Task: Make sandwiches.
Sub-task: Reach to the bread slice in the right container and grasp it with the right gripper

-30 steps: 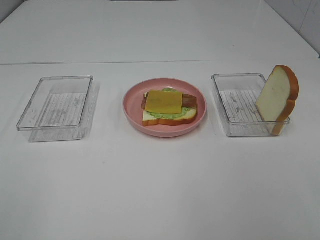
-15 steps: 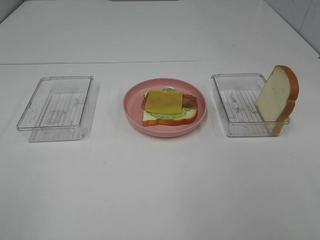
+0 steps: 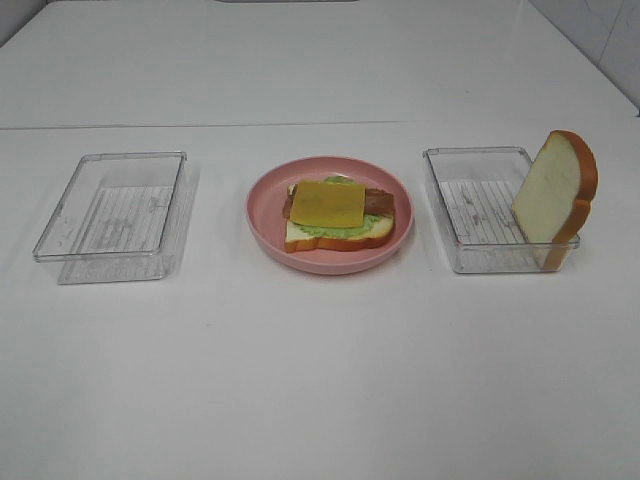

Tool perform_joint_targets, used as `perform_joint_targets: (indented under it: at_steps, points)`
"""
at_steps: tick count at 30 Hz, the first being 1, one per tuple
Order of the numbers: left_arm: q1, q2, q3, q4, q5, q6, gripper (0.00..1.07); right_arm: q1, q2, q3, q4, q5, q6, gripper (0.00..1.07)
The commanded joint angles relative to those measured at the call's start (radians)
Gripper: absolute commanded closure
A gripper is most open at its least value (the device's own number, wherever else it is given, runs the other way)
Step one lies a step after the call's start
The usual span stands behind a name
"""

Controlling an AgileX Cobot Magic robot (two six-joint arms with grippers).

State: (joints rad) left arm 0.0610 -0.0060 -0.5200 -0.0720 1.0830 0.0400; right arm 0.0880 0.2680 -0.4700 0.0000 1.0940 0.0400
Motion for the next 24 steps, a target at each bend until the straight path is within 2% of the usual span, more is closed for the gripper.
perform_joint_targets:
  at_steps: [1, 3, 4, 5, 6, 8, 9, 10, 11, 12, 13, 15, 16, 17, 19, 21, 22, 23, 24]
  points:
    - [-0.002, -0.018, 0.005, -0.002, -0.007, -0.008, 0.09, -0.001, 0.125, -0.036, 0.0, -0.07, 0.008, 0.11]
    - [-0.002, -0.018, 0.005, -0.002, -0.007, -0.008, 0.09, -0.001, 0.324, -0.111, 0.016, -0.13, 0.021, 0.11]
    - [-0.002, -0.018, 0.005, -0.002, -0.007, -0.008, 0.09, -0.001, 0.324, -0.111, 0.016, -0.13, 0.021, 0.11]
    - [-0.002, -0.018, 0.005, -0.002, -0.007, -0.008, 0.09, -0.001, 0.44, -0.172, 0.019, -0.153, 0.021, 0.11]
    - [-0.002, -0.018, 0.005, -0.002, -0.007, -0.008, 0.09, -0.001, 0.44, -0.172, 0.019, -0.153, 0.021, 0.11]
    - [-0.002, -0.018, 0.005, -0.002, -0.007, -0.008, 0.09, -0.001, 0.618, -0.275, 0.006, -0.193, 0.017, 0.11]
    - [-0.002, -0.018, 0.005, -0.002, -0.007, -0.008, 0.09, -0.001, 0.618, -0.275, 0.006, -0.193, 0.017, 0.11]
    - [-0.002, -0.018, 0.005, -0.002, -0.007, -0.008, 0.09, -0.001, 0.749, -0.342, 0.0, -0.2, 0.009, 0.13]
    - [-0.002, -0.018, 0.005, -0.002, -0.007, -0.008, 0.09, -0.001, 0.812, -0.379, 0.006, -0.202, 0.008, 0.13]
    - [-0.002, -0.018, 0.005, -0.002, -0.007, -0.008, 0.09, -0.001, 0.812, -0.379, 0.006, -0.202, 0.008, 0.13]
    - [-0.002, -0.018, 0.005, -0.002, -0.007, -0.008, 0.09, -0.001, 0.916, -0.447, 0.006, -0.204, 0.0, 0.14]
    - [-0.002, -0.018, 0.005, -0.002, -0.007, -0.008, 0.09, -0.001, 0.959, -0.477, 0.006, -0.204, -0.003, 0.14]
    - [-0.002, -0.018, 0.005, -0.002, -0.007, -0.008, 0.09, -0.001, 1.053, -0.547, 0.013, -0.205, -0.007, 0.14]
    - [-0.002, -0.018, 0.005, -0.002, -0.007, -0.008, 0.09, -0.001, 1.053, -0.547, 0.013, -0.205, -0.007, 0.14]
    - [-0.002, -0.018, 0.005, -0.002, -0.007, -0.008, 0.09, -0.003, 1.16, -0.646, 0.035, -0.202, -0.008, 0.14]
    - [-0.002, -0.018, 0.005, -0.002, -0.007, -0.008, 0.09, -0.003, 1.193, -0.673, 0.041, -0.197, -0.008, 0.14]
    - [-0.002, -0.018, 0.005, -0.002, -0.007, -0.008, 0.09, -0.003, 1.247, -0.732, 0.042, -0.182, -0.008, 0.14]
    - [-0.002, -0.018, 0.005, -0.002, -0.007, -0.008, 0.09, -0.003, 1.247, -0.732, 0.042, -0.182, -0.008, 0.14]
    - [-0.002, -0.018, 0.005, -0.002, -0.007, -0.008, 0.09, -0.018, 1.299, -0.798, 0.047, -0.158, -0.01, 0.14]
